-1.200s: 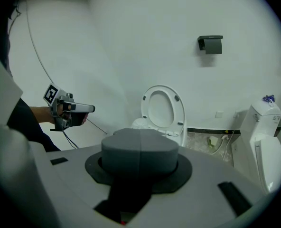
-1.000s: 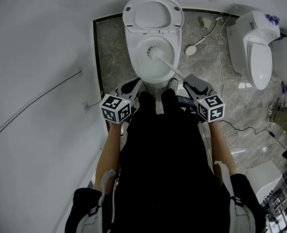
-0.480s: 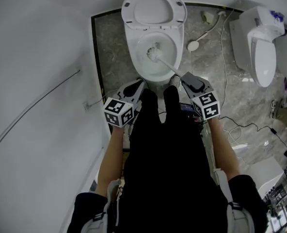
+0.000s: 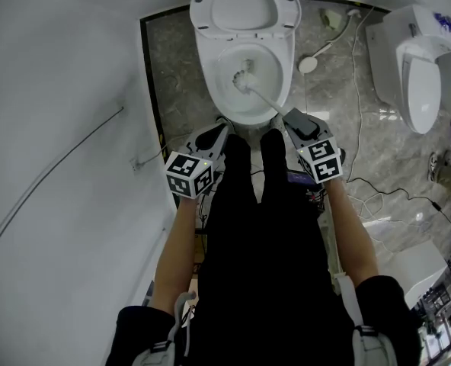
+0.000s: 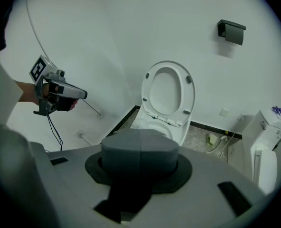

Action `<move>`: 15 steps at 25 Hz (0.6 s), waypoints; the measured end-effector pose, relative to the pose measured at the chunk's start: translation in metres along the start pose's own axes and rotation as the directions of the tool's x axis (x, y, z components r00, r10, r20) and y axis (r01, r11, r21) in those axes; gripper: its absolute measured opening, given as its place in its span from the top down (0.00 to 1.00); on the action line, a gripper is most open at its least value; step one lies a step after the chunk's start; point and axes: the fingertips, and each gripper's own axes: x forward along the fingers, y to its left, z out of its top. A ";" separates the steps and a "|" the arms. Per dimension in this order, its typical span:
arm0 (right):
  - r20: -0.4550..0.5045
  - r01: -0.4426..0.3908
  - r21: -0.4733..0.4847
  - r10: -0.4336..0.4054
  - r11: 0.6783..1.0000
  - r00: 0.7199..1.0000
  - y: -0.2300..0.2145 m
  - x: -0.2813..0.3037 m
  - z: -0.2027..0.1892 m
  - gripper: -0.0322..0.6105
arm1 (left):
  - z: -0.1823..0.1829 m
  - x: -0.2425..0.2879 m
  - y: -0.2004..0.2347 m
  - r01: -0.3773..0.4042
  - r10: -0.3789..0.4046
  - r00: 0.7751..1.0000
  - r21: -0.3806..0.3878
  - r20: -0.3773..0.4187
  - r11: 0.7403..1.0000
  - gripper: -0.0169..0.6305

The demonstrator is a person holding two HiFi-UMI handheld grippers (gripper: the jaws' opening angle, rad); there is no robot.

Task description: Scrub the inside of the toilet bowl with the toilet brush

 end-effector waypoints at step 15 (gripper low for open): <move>-0.026 0.021 0.008 -0.021 1.000 0.999 -0.005 0.040 -0.004 0.72 | -0.014 0.015 0.026 -0.004 0.004 1.000 -0.034 -0.016 0.999 0.96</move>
